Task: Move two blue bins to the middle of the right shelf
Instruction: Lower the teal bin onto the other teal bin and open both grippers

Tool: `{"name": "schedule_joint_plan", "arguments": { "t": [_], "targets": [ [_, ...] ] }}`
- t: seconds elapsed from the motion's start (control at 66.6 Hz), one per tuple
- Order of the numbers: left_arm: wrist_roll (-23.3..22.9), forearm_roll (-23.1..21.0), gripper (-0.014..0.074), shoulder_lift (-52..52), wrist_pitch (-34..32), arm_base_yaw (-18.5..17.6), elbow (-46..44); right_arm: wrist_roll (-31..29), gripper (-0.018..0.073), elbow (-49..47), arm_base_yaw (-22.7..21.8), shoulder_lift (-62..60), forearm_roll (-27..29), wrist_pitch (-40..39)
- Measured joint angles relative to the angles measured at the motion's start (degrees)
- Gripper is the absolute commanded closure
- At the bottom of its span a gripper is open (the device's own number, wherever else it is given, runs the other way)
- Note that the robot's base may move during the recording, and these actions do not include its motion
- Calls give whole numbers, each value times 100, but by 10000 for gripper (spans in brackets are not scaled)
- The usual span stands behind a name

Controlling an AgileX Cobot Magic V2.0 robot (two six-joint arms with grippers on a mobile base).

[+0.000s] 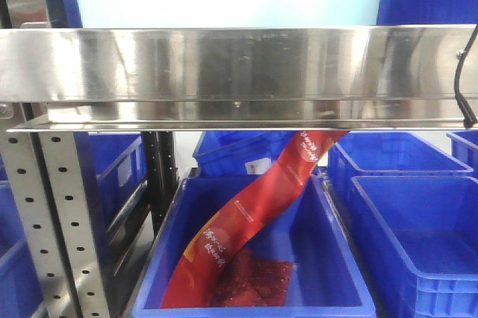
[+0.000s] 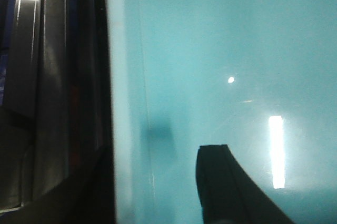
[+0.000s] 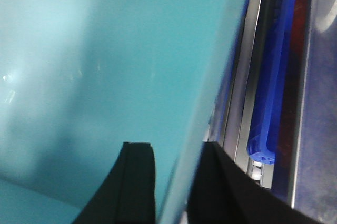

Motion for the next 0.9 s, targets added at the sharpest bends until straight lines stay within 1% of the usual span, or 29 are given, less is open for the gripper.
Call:
{"name": "schedule_joint_plan", "arguments": {
  "t": [0.015,0.03,0.045,0.06,0.075,0.09,0.105,0.165,0.255,0.345,0.54,0.616,0.676,0.721,0.766,0.811,0.826,0.871,0.901],
  "targets": [
    [0,0,395,0,0,0,0,0,402,0,0,0,0,0],
    [0,-11,366,0,0,0,0,15,337,0,0,0,-11,0],
    [0,-12,351,0,0,0,0,16,315,0,0,0,-23,0],
    [0,-22,323,0,0,0,0,28,271,0,0,10,-22,-11],
    [18,-34,281,0,0,0,0,28,204,0,0,8,-22,-21],
    [33,-73,253,0,0,0,0,37,182,0,0,8,-22,-53],
    [46,-117,225,0,0,0,0,37,119,0,0,8,-22,-50],
    [82,-242,118,0,-30,-22,-11,37,-20,-12,0,33,-22,-137],
    [115,-363,-19,-34,-65,-36,-61,40,-8,-12,11,32,-62,-148],
    [115,-409,-6,-108,-89,-61,-71,50,-8,-12,11,32,-155,-148],
    [115,-363,-5,-378,-89,-61,-71,81,-8,-21,-10,-178,-322,-206],
    [115,-261,-5,-527,-62,-61,-71,81,12,-21,-31,-364,-337,-178],
    [115,-216,-5,-663,-3,-61,-71,71,50,-21,-58,-530,-337,-178],
    [115,-205,-5,-772,46,-61,-71,71,104,-21,-83,-654,-352,-178],
    [115,-205,-1,-870,117,-61,-71,71,180,-21,-93,-785,-360,-178],
    [115,-193,17,-1004,248,-61,-71,71,276,-21,-105,-966,-360,-178],
    [115,-180,30,-1034,286,-61,-71,71,322,-21,-114,-1011,-360,-178],
    [115,-182,76,-1138,396,-61,-71,71,421,-21,-114,-1168,-372,-178],
    [115,-182,136,-1225,465,-61,-71,71,505,-21,-114,-1258,-372,-178]
  ]
}}
